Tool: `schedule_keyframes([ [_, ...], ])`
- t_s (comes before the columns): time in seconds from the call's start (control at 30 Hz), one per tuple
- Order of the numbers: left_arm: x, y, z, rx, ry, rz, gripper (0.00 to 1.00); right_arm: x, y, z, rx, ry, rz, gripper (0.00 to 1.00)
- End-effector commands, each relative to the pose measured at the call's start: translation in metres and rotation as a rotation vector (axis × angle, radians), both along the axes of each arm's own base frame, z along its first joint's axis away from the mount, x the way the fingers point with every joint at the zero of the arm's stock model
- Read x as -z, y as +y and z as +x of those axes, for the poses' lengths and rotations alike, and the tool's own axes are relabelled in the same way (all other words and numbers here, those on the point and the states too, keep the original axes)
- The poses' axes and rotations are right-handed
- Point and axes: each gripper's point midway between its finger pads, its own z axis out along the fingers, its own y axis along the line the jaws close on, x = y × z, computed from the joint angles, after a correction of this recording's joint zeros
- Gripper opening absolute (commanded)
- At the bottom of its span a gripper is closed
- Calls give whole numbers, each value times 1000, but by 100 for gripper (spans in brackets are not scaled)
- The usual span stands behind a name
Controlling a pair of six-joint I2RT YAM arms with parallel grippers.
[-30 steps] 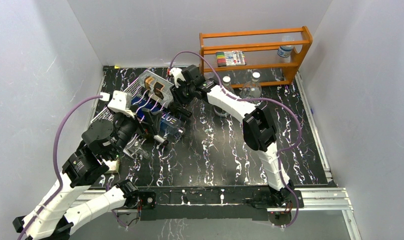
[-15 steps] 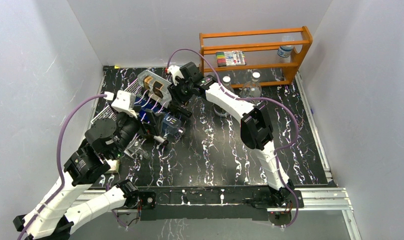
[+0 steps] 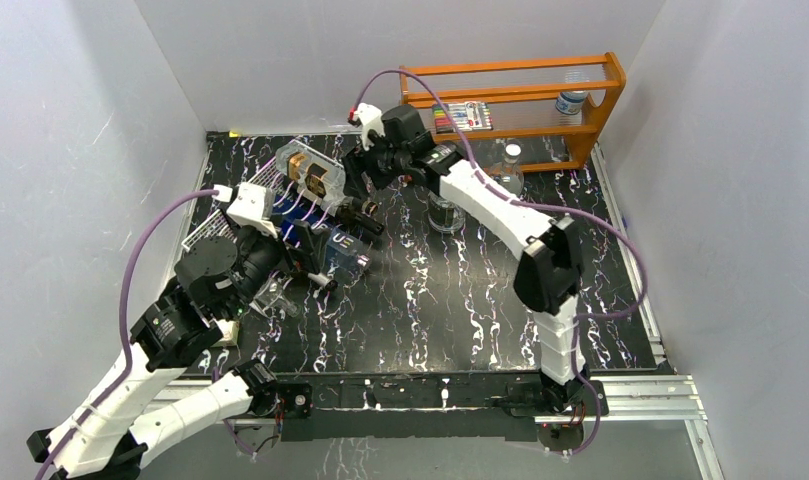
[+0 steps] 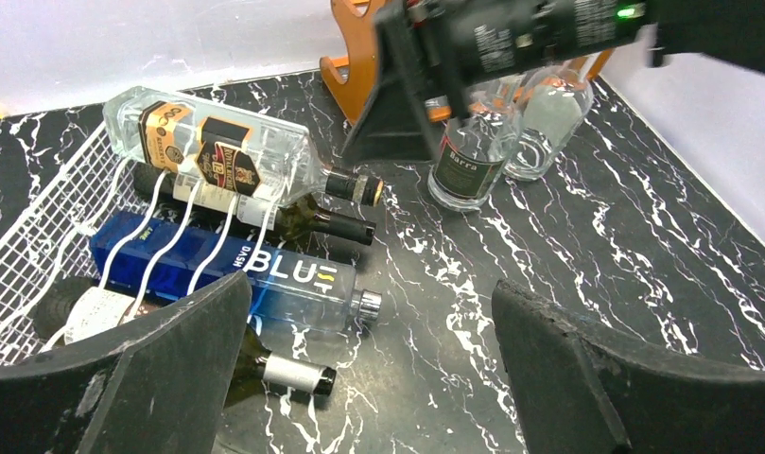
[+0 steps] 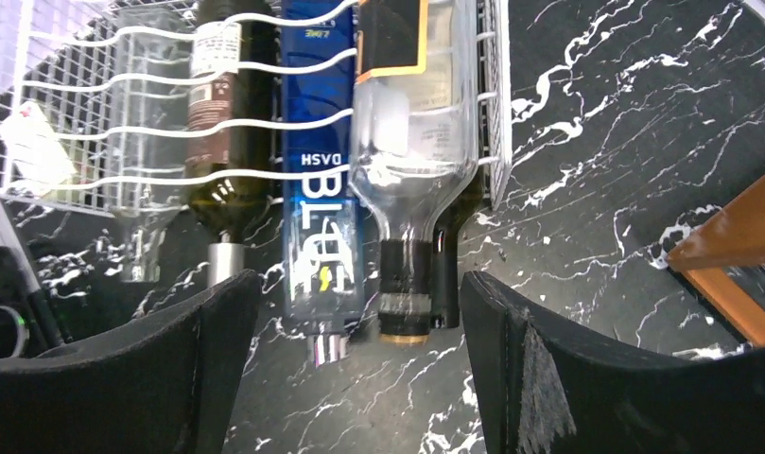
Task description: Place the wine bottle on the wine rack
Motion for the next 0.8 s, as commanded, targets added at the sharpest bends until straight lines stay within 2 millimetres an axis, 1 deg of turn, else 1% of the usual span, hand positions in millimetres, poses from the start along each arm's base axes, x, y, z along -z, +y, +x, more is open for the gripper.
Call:
schedule_keyframes([
  [0.0, 29, 5, 6, -71, 52, -9, 98, -62, -37, -22, 115, -72, 101, 85],
  [0.03, 40, 3, 8, -86, 71, -20, 98, -66, -60, -23, 211, -97, 85, 85],
  [0.07, 50, -8, 9, -44, 78, -27, 98, -71, -88, -25, 328, -124, 72, 85],
  [0.1, 57, -10, 13, -71, 84, -75, 98, -74, -107, -27, 400, -141, 69, 85],
  [0.13, 65, 0, 20, -195, 118, -177, 98, -77, -125, -30, 476, -153, 76, 84],
  [0.17, 77, 11, 24, -314, 167, -227, 98, -81, -147, -36, 562, -162, 88, 84],
  [0.2, 90, 14, 25, -367, 217, -231, 98, -86, -168, -43, 638, -172, 105, 84],
  [0.23, 95, 0, 23, -287, 237, -205, 98, -84, -190, -45, 734, -186, 98, 85],
  [0.27, 96, -13, 20, -193, 242, -166, 98, -84, -198, -46, 771, -186, 100, 85],
  [0.33, 94, -29, 15, -80, 242, -118, 98, -81, -211, -43, 835, -189, 79, 85],
  [0.37, 94, -38, 12, 2, 224, -55, 98, -76, -214, -41, 852, -178, 62, 85],
  [0.43, 100, -45, 13, 41, 217, -45, 98, -68, -222, -31, 906, -154, 34, 86],
  [0.5, 102, -51, 15, 60, 206, -50, 98, -58, -227, -14, 926, -122, 17, 85],
  [0.57, 106, -56, 17, 71, 219, -35, 98, -50, -226, 4, 904, -80, 12, 84],
  [0.63, 106, -56, 19, 64, 235, -15, 98, -43, -219, 19, 858, -55, 3, 83],
  [0.7, 110, -56, 17, 74, 250, 15, 98, -36, -215, 32, 835, -53, -31, 83],
  [0.77, 114, -60, 13, 115, 253, 33, 98, -31, -207, 40, 794, -51, -59, 83],
])
